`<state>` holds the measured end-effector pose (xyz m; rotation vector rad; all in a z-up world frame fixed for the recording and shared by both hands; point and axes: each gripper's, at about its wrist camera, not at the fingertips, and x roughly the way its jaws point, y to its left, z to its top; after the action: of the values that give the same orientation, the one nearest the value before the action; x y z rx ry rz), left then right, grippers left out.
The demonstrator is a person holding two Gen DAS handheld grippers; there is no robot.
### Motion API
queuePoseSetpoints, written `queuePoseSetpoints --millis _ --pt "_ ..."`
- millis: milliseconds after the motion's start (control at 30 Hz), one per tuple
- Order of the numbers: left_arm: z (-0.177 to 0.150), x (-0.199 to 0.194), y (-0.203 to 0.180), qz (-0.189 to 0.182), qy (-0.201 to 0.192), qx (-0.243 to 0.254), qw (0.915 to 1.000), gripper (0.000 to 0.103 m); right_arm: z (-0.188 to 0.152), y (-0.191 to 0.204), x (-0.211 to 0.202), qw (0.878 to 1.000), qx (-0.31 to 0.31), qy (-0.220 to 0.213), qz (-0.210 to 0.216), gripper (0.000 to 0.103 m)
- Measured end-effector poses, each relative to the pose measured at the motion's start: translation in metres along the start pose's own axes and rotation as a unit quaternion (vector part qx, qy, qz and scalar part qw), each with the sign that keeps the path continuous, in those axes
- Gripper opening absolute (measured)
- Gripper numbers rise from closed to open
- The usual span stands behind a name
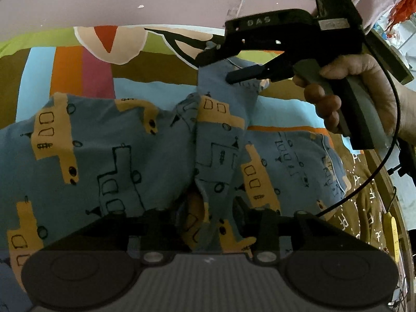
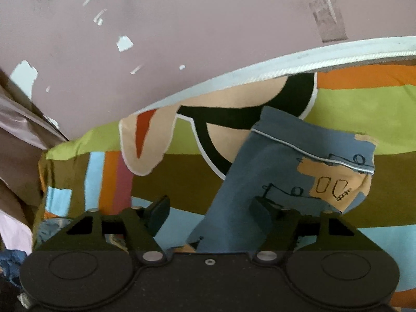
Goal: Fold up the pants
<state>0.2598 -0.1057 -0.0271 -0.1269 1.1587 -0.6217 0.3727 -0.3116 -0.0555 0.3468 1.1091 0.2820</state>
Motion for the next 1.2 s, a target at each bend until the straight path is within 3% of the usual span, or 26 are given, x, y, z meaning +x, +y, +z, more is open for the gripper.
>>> queuePoseSetpoints --millis 33,133,267,467,533,600,767,967,1067,1200 --pt "0.0 0.0 -0.001 -0.001 0.002 0.004 1.0 0.025 0.0 0.0 0.002 1.0 0.002 0.001 -0.004 0.063" --pt "0.0 0.001 -0.005 -0.001 0.006 0.013 0.9999 0.015 0.003 0.002 0.004 1.0 0.006 -0.002 -0.008 0.058" --pt "-0.002 0.0 -0.008 0.004 0.004 0.019 0.9998 0.009 0.008 0.014 0.013 0.999 0.007 -0.008 -0.043 0.045" --pt "-0.002 0.0 -0.007 0.009 0.002 0.019 0.9998 0.006 0.004 0.037 0.033 0.992 -0.032 0.004 -0.121 0.038" --pt "-0.002 -0.001 -0.008 0.012 -0.001 0.02 0.9997 0.005 0.002 0.04 0.036 0.989 -0.048 0.0 -0.142 0.016" --pt "-0.003 -0.002 -0.01 0.022 -0.008 0.025 0.9994 0.003 0.0 0.037 0.035 0.988 -0.052 -0.009 -0.148 0.001" --pt "-0.005 -0.012 -0.015 0.044 -0.033 0.049 0.9973 0.002 -0.01 0.025 0.007 0.991 -0.05 -0.059 -0.109 0.0" --pt "-0.012 -0.026 -0.038 0.04 -0.053 0.117 0.9909 0.002 -0.042 0.002 -0.08 0.988 -0.033 -0.139 -0.064 0.001" --pt "-0.023 -0.031 -0.054 0.036 -0.053 0.171 0.9831 0.002 -0.074 -0.011 -0.126 0.984 -0.025 -0.168 -0.049 0.001" --pt "-0.046 -0.029 -0.072 0.034 -0.044 0.259 0.9642 0.002 -0.141 -0.039 -0.164 0.977 0.023 -0.209 -0.025 0.001"
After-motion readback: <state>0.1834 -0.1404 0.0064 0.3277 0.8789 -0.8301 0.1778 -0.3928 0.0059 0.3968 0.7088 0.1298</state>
